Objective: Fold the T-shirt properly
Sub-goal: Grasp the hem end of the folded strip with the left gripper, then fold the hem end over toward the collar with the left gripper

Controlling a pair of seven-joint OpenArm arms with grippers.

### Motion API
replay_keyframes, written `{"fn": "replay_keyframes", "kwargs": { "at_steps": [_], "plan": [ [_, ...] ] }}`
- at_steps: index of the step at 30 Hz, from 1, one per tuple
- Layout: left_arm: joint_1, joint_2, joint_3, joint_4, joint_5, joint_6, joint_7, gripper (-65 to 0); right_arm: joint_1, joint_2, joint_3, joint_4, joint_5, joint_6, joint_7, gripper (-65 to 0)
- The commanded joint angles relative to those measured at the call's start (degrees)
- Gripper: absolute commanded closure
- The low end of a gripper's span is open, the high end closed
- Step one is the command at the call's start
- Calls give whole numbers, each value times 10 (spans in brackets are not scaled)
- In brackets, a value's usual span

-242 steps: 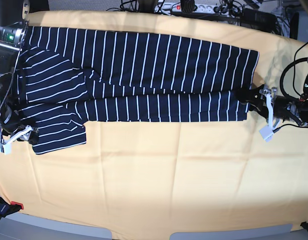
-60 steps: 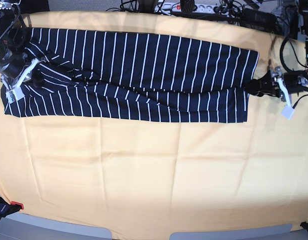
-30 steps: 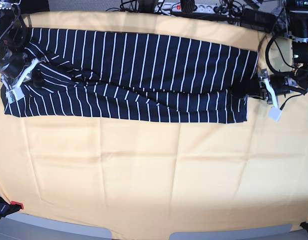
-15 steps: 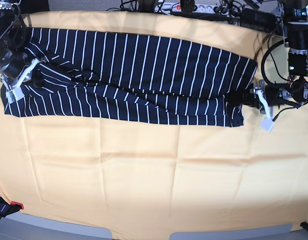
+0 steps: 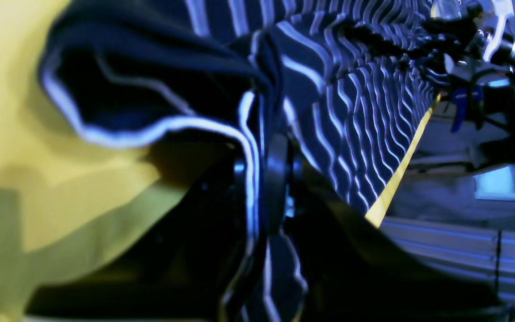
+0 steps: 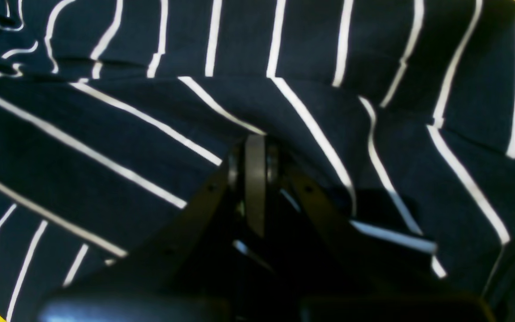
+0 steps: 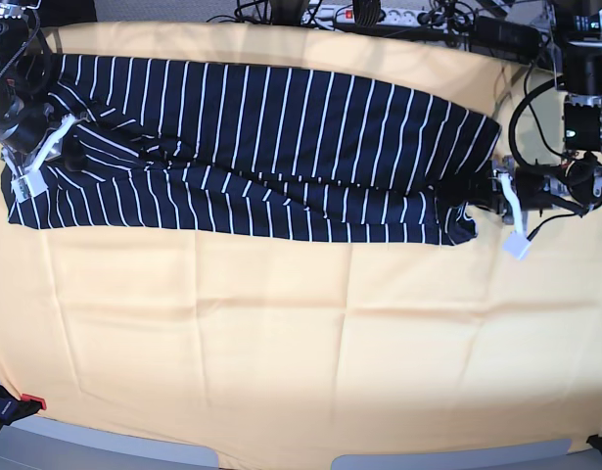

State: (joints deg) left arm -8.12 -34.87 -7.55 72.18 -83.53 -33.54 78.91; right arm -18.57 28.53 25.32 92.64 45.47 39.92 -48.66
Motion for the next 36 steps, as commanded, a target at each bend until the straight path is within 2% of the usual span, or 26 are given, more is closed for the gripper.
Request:
{"fn": "replay_keyframes", "kwargs": {
  "at_steps": [1, 9, 12, 16, 21, 24, 26, 31, 36],
  "plan": [
    [-11, -7, -4, 28, -15, -2, 0, 0, 5, 13, 5, 7, 10, 1, 11, 0],
    [42, 20, -4, 213, -15, -3, 4, 0, 5, 13, 5, 7, 10, 1, 11, 0],
    [72, 43, -4, 270, -15, -5, -2, 0, 5, 13, 5, 7, 10, 1, 11, 0],
    [100, 89, -3, 316, -15, -28, -26, 0, 4, 13, 5, 7, 10, 1, 10, 0],
    [103, 160, -3, 314, -15, -61, -40, 0, 4, 13, 5, 7, 10, 1, 10, 0],
    [101, 199, -3, 304, -15, -65, -63, 0, 4, 13, 5, 7, 10, 1, 10, 0],
    [100, 221, 0, 291, 7, -65, -84, 0, 4, 13, 5, 7, 10, 1, 10, 0],
    [99, 266, 39, 238, 109, -65, -184, 0, 3, 13, 5, 7, 10, 1, 4, 0],
    [90, 303, 80, 200, 113, -65, -193, 0, 3, 13, 5, 7, 10, 1, 4, 0]
  ]
}}
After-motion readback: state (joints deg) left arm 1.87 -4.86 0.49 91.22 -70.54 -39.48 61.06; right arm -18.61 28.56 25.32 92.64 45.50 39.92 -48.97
